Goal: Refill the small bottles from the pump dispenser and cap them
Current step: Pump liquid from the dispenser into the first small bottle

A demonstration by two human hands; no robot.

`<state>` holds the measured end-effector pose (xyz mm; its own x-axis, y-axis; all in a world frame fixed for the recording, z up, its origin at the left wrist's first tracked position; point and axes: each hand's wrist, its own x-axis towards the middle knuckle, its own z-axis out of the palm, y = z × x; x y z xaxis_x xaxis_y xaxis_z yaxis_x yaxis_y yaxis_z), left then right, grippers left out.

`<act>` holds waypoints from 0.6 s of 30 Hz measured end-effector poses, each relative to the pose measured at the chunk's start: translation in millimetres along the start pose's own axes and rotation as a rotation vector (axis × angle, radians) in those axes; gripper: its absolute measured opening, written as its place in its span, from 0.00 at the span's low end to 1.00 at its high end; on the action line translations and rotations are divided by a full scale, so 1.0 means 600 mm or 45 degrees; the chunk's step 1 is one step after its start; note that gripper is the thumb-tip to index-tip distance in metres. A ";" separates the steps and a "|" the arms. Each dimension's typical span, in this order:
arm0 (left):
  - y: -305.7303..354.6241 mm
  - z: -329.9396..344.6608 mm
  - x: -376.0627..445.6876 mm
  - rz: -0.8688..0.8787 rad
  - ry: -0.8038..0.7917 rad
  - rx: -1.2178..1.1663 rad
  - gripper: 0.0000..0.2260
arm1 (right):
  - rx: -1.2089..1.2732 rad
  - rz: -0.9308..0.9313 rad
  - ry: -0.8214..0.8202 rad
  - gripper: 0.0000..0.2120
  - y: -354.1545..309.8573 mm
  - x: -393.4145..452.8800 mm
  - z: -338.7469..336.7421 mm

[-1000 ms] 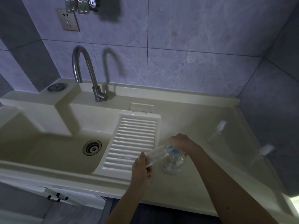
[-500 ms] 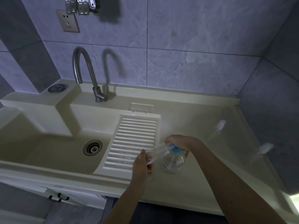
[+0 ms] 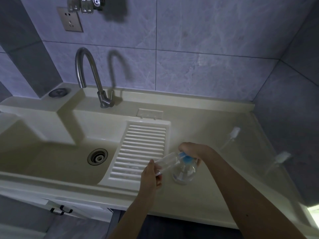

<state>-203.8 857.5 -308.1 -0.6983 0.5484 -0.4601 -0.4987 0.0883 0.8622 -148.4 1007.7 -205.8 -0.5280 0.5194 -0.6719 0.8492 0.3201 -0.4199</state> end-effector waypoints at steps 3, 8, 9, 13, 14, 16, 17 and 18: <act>0.001 0.002 0.003 -0.006 0.023 0.000 0.18 | 0.143 0.062 -0.091 0.17 -0.002 -0.006 0.001; 0.001 0.004 0.002 0.017 0.046 -0.021 0.16 | 0.164 0.022 -0.014 0.16 -0.004 -0.012 0.002; 0.001 0.005 0.003 0.028 0.044 -0.012 0.16 | 0.158 0.015 0.030 0.11 -0.004 -0.013 0.002; -0.002 0.003 0.006 0.067 0.070 0.051 0.18 | -0.071 -0.058 0.159 0.06 0.001 0.002 0.012; -0.004 0.003 0.005 0.081 0.068 0.066 0.19 | -0.100 -0.053 0.168 0.06 0.004 0.006 0.013; -0.006 0.002 0.002 0.109 0.049 0.075 0.19 | -0.169 -0.064 0.180 0.08 0.008 0.012 0.015; -0.005 0.001 0.002 0.111 0.046 0.072 0.18 | -0.179 -0.054 0.178 0.09 0.007 0.012 0.015; -0.005 0.001 0.002 0.100 0.048 0.067 0.18 | -0.179 -0.051 0.169 0.10 0.008 0.014 0.015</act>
<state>-203.1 858.4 -311.1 -0.7535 0.5236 -0.3976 -0.4148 0.0907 0.9054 -149.1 1006.4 -219.1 -0.5641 0.6010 -0.5662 0.8246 0.4450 -0.3493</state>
